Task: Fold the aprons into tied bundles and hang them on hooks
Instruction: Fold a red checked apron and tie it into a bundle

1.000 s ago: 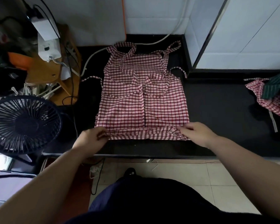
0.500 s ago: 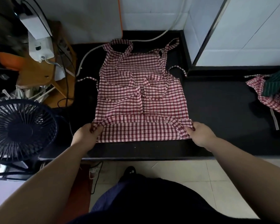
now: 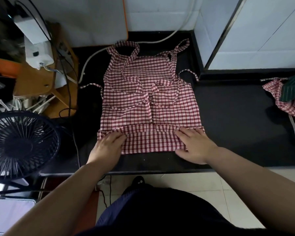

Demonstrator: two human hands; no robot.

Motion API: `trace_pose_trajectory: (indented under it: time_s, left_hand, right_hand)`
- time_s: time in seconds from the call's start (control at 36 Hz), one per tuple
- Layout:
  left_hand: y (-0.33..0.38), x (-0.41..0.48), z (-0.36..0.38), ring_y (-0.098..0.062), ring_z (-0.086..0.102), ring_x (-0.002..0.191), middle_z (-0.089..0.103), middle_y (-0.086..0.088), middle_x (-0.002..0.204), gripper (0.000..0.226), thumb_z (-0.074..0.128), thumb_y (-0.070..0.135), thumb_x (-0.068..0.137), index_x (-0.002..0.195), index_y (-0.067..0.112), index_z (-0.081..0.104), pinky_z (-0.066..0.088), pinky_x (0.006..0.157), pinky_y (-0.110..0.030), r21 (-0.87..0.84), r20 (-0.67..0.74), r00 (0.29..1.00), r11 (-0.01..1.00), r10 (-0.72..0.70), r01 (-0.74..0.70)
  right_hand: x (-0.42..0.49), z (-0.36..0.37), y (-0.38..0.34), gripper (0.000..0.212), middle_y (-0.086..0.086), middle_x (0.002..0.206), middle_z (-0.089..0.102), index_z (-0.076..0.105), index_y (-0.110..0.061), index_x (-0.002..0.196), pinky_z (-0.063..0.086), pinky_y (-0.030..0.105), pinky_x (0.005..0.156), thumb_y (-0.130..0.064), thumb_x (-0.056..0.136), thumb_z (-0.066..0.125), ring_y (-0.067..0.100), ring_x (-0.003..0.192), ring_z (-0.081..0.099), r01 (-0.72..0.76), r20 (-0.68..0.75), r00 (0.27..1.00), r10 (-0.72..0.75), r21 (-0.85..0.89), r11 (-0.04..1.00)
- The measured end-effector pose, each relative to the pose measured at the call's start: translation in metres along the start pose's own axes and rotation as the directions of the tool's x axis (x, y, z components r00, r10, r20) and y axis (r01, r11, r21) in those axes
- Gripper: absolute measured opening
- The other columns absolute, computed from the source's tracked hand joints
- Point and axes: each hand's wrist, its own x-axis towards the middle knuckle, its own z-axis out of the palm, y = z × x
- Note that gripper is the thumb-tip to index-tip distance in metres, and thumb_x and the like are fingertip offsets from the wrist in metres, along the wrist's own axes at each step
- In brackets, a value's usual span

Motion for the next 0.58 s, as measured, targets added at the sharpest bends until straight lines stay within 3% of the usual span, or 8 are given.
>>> trace_pose_trajectory:
  time_s: [0.08,0.17,0.25,0.31,0.39,0.5,0.56,0.58]
  left_hand:
    - [0.005,0.0,-0.004,-0.022,0.007,0.147,-0.003,0.004,0.161,0.083,0.034,0.073,0.086,0.153,0.033,0.005,0.011,0.117,-0.043,0.182,0.232,0.97,0.983,-0.067,0.024]
    - [0.011,0.005,-0.015,-0.024,0.003,0.146,-0.006,0.005,0.161,0.105,0.046,0.081,0.075,0.152,0.034,-0.008,0.012,0.116,-0.048,0.275,0.282,0.958,0.961,-0.055,-0.025]
    - [0.011,0.011,-0.022,-0.022,0.009,0.145,0.007,0.006,0.16,0.104,0.055,0.077,0.073,0.152,0.034,0.002,0.011,0.116,-0.047,0.239,0.287,0.956,0.971,-0.056,-0.014]
    - [0.007,0.016,-0.027,-0.019,0.017,0.143,0.018,0.008,0.157,0.097,0.058,0.072,0.071,0.151,0.035,0.017,0.014,0.116,-0.044,0.157,0.314,0.949,0.987,-0.032,-0.019]
    - [0.003,0.026,-0.045,-0.014,0.041,0.126,0.044,0.012,0.139,0.071,0.06,0.053,0.072,0.139,0.032,0.046,0.035,0.103,-0.028,-0.043,0.408,0.912,0.997,-0.044,0.068]
    - [0.01,0.042,-0.068,-0.015,0.055,0.09,0.06,0.002,0.099,0.015,0.057,0.018,0.091,0.101,0.013,0.069,0.047,0.074,-0.025,-0.245,0.544,0.836,0.938,-0.077,0.245]
    - [0.01,0.048,-0.073,-0.014,0.053,0.084,0.056,0.001,0.09,0.013,0.055,0.017,0.094,0.089,0.011,0.066,0.045,0.07,-0.024,-0.251,0.559,0.825,0.931,-0.085,0.266]
    - [0.009,0.051,-0.074,-0.015,0.053,0.086,0.057,0.001,0.091,0.013,0.057,0.018,0.093,0.085,0.014,0.065,0.043,0.072,-0.024,-0.26,0.538,0.838,0.927,-0.095,0.272]
  right_hand:
    - [0.003,0.001,0.001,0.089,0.0,0.16,-0.002,-0.004,-0.027,0.151,0.004,0.041,0.118,-0.066,0.086,0.043,0.025,0.146,0.007,-0.034,0.094,0.995,0.037,-0.026,0.999]
    - [0.006,-0.004,0.001,0.07,-0.001,0.159,0.013,0.008,-0.026,0.151,0.013,0.04,0.116,-0.055,0.095,0.037,0.023,0.143,0.021,-0.041,0.017,0.999,0.042,-0.053,0.998]
    - [0.009,-0.01,0.001,0.052,-0.003,0.144,0.043,0.033,-0.027,0.144,0.024,0.038,0.112,-0.047,0.096,0.035,0.02,0.129,0.042,-0.018,-0.063,0.998,0.017,-0.021,1.0]
    - [0.011,-0.019,0.005,0.041,-0.006,0.124,0.058,0.05,-0.028,0.13,0.037,0.034,0.102,-0.045,0.094,0.04,0.016,0.111,0.052,-0.032,-0.02,0.999,0.035,0.106,0.994]
    - [0.011,-0.037,0.008,0.032,-0.009,0.111,0.057,0.054,-0.023,0.117,0.045,0.026,0.08,-0.04,0.091,0.046,0.011,0.095,0.052,-0.1,0.15,0.987,0.065,0.241,0.965]
    - [0.012,-0.052,0.013,0.033,-0.003,0.111,0.055,0.053,-0.019,0.118,0.047,0.027,0.082,-0.033,0.088,0.05,0.012,0.098,0.053,-0.156,0.192,0.977,0.096,0.327,0.932]
    - [0.015,-0.054,0.017,0.011,-0.006,0.092,0.052,0.054,-0.02,0.09,0.041,0.022,0.065,-0.03,0.088,0.05,0.006,0.079,0.049,-0.163,0.189,0.976,0.106,0.317,0.934]
    - [0.016,-0.055,0.018,0.014,-0.008,0.082,0.047,0.048,-0.023,0.076,0.035,0.021,0.058,-0.028,0.089,0.05,0.004,0.071,0.044,-0.165,0.173,0.978,0.114,0.312,0.936]
